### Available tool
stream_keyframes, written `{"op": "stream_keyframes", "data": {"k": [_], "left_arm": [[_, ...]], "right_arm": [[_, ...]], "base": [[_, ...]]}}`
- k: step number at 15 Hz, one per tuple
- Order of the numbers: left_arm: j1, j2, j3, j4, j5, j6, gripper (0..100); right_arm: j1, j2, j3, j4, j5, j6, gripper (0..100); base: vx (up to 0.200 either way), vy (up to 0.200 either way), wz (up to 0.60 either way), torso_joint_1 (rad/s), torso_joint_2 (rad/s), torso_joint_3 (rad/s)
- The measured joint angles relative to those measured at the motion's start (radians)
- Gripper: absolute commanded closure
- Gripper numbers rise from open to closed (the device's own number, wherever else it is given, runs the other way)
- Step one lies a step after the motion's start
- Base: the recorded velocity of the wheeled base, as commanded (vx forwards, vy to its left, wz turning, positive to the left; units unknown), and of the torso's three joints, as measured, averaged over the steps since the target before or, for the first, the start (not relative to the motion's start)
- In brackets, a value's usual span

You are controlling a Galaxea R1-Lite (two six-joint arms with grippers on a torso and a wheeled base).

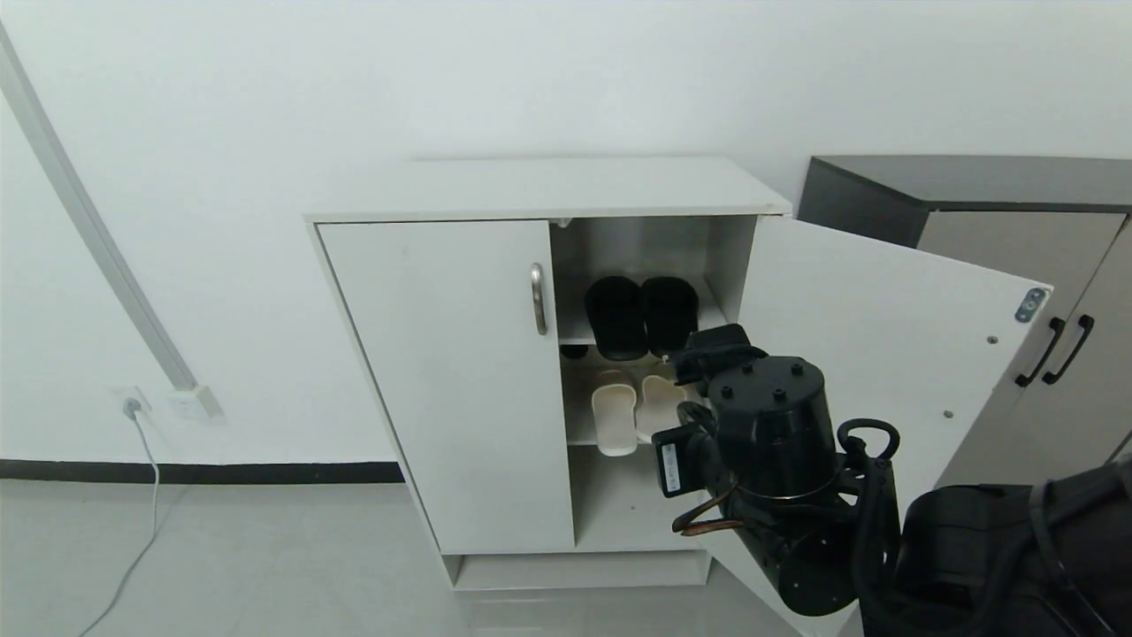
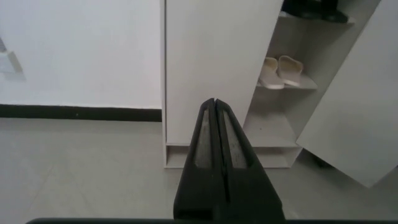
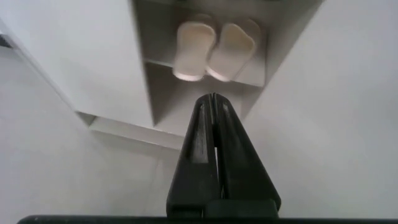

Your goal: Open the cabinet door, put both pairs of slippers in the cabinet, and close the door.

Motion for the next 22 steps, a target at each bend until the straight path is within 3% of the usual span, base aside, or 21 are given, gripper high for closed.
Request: {"op": "stream_keyframes", "data": {"k": [22], "left_arm": [[0.000,0.000,0.000,0.000,0.000,0.001,100]], "right_arm": [[-0.006,0.010,-0.001,-0.002,0.000,0.000,100]], "base": [[0.000,0.000,0.00,0.206,-0.53,-0.321]]}}
